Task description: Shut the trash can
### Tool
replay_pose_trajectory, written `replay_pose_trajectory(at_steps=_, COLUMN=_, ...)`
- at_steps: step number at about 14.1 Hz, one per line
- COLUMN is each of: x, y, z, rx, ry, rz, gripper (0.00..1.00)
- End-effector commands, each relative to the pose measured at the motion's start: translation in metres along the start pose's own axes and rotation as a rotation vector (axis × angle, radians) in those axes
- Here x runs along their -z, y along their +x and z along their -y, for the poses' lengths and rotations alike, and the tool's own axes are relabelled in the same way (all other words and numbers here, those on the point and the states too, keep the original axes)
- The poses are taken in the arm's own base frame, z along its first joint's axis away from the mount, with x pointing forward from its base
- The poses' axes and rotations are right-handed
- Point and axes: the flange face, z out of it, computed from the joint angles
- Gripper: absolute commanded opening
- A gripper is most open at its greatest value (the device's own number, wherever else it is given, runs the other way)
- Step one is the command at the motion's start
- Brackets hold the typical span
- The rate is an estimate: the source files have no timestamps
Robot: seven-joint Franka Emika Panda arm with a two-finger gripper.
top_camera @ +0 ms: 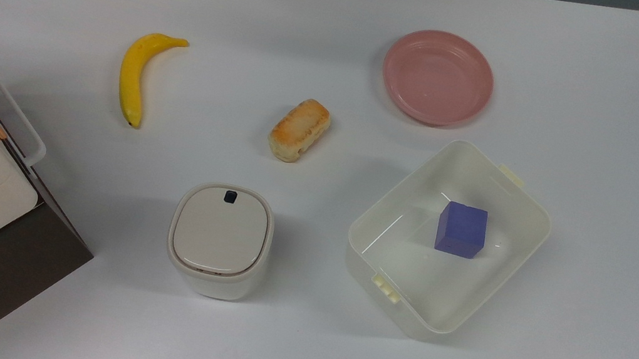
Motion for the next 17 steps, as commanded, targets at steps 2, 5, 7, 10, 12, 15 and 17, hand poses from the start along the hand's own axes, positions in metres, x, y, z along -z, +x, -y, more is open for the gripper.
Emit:
replay_pose_trajectory(at_steps=2, x=0.008, y=-0.002, z=0.007, rx=-0.028, ry=0.005, rz=-0.048, gripper=0.0)
replay_pose_trajectory(at_steps=5, x=0.019, y=-0.001, z=0.007, rx=-0.078, ry=-0.064, rz=-0.078, gripper=0.0)
replay_pose_trajectory(at_steps=7, x=0.019, y=-0.002, z=0.01, rx=-0.097, ry=-0.08, rz=-0.074, gripper=0.0)
replay_pose_trajectory(at_steps=10, x=0.018, y=-0.003, z=0.006, rx=0.004, ry=-0.081, rz=-0.057, gripper=0.0)
replay_pose_trajectory(at_steps=12, x=0.019, y=-0.003, z=0.002, rx=0.04, ry=-0.08, rz=-0.056, gripper=0.31)
replay_pose_trajectory(at_steps=15, x=0.02, y=-0.003, z=-0.001, rx=0.107, ry=-0.092, rz=-0.054, gripper=0.82)
replay_pose_trajectory(at_steps=17, x=0.018, y=-0.002, z=-0.003, rx=0.136, ry=-0.113, rz=-0.048, gripper=1.0)
